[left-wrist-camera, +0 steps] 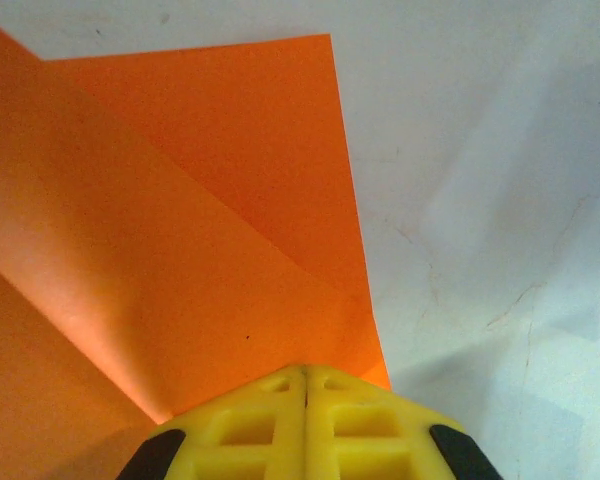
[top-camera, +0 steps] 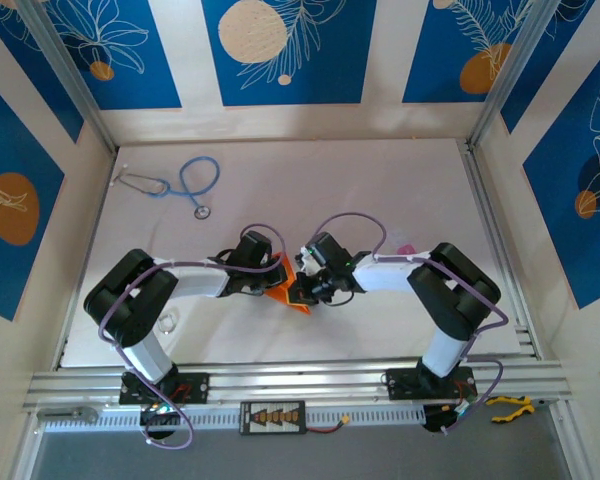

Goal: Fold a paper plane with a square sheet of paper (pick it up from the middle)
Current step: Fourth fold the wing at the center of the table.

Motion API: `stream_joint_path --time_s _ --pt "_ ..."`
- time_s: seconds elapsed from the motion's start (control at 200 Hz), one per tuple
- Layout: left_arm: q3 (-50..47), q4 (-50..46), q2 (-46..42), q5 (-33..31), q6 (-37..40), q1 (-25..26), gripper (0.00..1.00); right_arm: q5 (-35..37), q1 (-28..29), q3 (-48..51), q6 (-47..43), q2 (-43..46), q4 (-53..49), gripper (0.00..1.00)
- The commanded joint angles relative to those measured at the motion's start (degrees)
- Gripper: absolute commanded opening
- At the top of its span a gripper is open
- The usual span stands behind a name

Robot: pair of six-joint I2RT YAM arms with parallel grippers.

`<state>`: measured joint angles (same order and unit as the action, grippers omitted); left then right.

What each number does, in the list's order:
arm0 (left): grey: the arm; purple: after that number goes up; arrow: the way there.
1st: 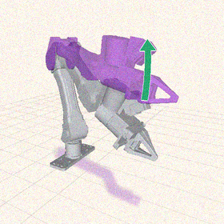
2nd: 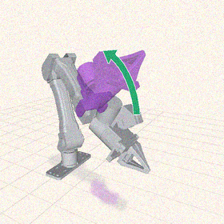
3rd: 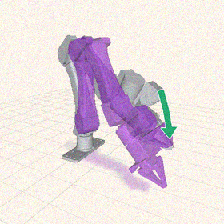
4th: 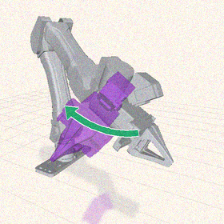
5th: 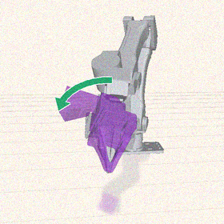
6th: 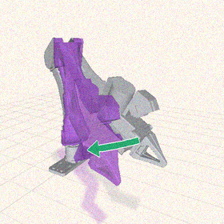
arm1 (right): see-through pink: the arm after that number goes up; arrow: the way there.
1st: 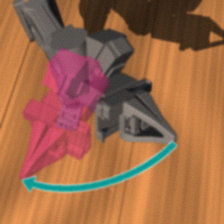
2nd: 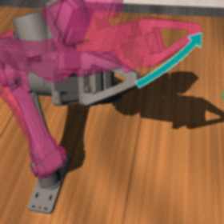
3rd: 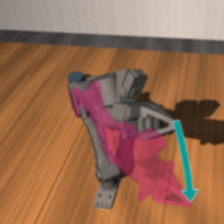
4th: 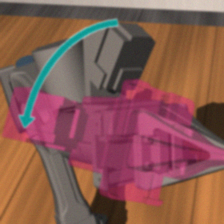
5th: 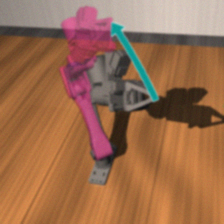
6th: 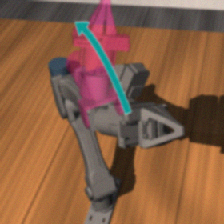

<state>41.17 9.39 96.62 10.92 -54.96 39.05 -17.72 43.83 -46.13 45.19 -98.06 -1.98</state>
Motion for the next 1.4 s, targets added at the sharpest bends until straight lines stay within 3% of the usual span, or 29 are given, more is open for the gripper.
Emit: stream_joint_path --time_s 0.0,0.585,0.7,0.81,0.985,1.126,1.396 --pt "-0.6 -3.3 0.5 -0.3 0.7 0.3 0.04 2.7 0.2 -0.1 -0.8 -0.2 -3.3 0.02" --pt "-0.7 -3.7 0.5 -0.5 1.0 0.3 0.04 -1.2 -0.6 6.2 0.0 4.3 1.2 0.03" --pt "-0.8 -3.8 0.2 -0.5 0.9 0.3 0.04 2.2 0.6 3.5 -2.2 7.3 -2.8 0.04" --pt "-0.8 -3.8 0.1 -0.5 0.8 0.3 0.04 9.1 0.4 2.4 -1.9 9.0 -6.9 0.12" --pt "-0.5 -4.2 0.0 -0.5 0.9 0.3 0.04 8.1 -0.7 3.0 -2.8 9.3 -5.9 0.26" --pt "-0.3 -4.3 0.0 -0.5 1.0 0.3 0.04 8.0 0.2 1.4 -5.4 6.7 -8.2 0.28" --pt "-0.4 -4.3 -0.1 -0.4 0.9 0.3 0.04 14.3 2.6 -0.3 -8.1 5.3 -13.4 0.29"
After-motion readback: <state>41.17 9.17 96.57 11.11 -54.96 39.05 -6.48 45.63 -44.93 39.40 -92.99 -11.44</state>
